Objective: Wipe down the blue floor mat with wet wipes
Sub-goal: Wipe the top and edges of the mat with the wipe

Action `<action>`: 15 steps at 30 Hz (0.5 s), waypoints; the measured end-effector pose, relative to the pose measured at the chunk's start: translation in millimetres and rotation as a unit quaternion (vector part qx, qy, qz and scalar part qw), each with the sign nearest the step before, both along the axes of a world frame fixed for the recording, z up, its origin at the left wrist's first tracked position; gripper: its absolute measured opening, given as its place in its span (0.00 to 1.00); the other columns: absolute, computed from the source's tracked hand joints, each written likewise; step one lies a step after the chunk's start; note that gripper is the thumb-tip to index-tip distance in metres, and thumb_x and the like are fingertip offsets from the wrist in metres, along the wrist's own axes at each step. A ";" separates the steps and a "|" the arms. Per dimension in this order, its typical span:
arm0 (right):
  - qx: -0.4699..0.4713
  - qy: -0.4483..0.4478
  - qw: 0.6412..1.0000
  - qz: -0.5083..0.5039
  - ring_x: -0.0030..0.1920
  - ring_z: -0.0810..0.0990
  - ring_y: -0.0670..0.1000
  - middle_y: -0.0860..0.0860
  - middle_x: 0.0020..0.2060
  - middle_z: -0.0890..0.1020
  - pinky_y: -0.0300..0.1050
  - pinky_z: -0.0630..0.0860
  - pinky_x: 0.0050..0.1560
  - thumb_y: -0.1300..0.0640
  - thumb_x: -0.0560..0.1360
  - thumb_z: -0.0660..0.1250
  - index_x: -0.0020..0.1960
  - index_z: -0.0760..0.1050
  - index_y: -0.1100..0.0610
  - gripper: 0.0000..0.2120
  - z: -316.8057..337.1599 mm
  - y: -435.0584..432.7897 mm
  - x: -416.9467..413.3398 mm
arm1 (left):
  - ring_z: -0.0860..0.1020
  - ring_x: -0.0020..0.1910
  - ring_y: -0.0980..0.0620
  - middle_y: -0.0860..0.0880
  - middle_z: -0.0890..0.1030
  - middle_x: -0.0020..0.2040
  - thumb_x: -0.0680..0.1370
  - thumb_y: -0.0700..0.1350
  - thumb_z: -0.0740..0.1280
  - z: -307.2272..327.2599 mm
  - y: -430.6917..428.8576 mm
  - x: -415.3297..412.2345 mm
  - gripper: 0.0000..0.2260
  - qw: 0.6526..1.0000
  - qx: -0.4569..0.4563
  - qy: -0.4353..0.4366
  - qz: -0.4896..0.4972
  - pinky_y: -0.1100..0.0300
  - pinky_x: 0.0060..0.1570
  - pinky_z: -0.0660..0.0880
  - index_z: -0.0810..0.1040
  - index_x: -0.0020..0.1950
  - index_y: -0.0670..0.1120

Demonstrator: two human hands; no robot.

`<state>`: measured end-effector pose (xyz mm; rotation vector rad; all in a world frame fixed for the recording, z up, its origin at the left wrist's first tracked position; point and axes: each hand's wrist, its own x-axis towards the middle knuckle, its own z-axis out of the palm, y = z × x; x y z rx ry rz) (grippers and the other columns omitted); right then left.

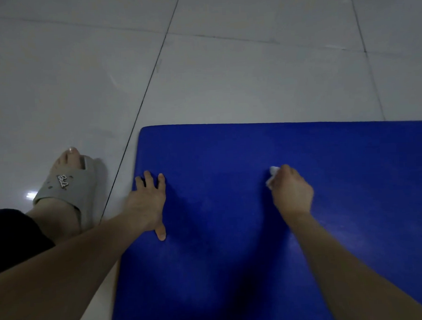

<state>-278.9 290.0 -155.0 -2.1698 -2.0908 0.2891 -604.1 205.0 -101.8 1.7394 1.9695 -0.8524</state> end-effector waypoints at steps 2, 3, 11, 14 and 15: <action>0.022 0.026 0.996 -0.087 0.44 0.80 0.62 0.59 0.48 0.80 0.48 0.68 0.37 0.55 0.79 0.61 0.49 0.74 0.62 0.10 2.3 4.7 42.3 | 0.49 0.80 0.32 0.33 0.40 0.80 0.53 0.66 0.83 -0.5 -0.1 0.3 0.76 1.000 0.000 0.003 0.000 0.45 0.67 0.74 0.33 0.81 0.42; 0.026 0.027 0.991 -0.127 0.44 0.79 0.63 0.61 0.50 0.79 0.49 0.67 0.37 0.56 0.80 0.60 0.51 0.74 0.63 0.11 3.1 6.2 55.8 | 0.49 0.80 0.32 0.33 0.40 0.80 0.53 0.66 0.83 -0.4 -0.3 -0.1 0.76 1.000 0.002 0.004 -0.001 0.45 0.66 0.75 0.34 0.81 0.42; 0.066 0.047 0.991 -0.110 0.36 0.78 0.60 0.61 0.43 0.80 0.46 0.64 0.32 0.51 0.85 0.58 0.50 0.75 0.63 0.16 -10.5 24.1 -35.8 | 0.51 0.79 0.34 0.35 0.42 0.80 0.52 0.68 0.83 -0.8 -2.1 -3.4 0.76 1.000 0.012 -0.003 -0.012 0.47 0.65 0.76 0.35 0.81 0.44; 0.058 0.043 0.997 -0.017 0.32 0.77 0.57 0.57 0.39 0.79 0.44 0.65 0.27 0.52 0.84 0.61 0.47 0.75 0.60 0.13 -14.2 14.5 -102.6 | 0.51 0.79 0.33 0.34 0.42 0.80 0.53 0.67 0.83 -1.3 -2.6 -3.2 0.75 1.000 0.014 -0.005 -0.012 0.47 0.65 0.76 0.35 0.81 0.43; 0.060 0.043 0.997 0.011 0.30 0.76 0.55 0.56 0.37 0.79 0.43 0.64 0.26 0.54 0.82 0.65 0.45 0.75 0.59 0.10 -14.4 9.2 -124.1 | 0.51 0.79 0.32 0.33 0.42 0.80 0.54 0.67 0.83 -0.5 -2.0 -2.6 0.75 1.000 0.013 -0.004 -0.013 0.47 0.65 0.76 0.35 0.81 0.43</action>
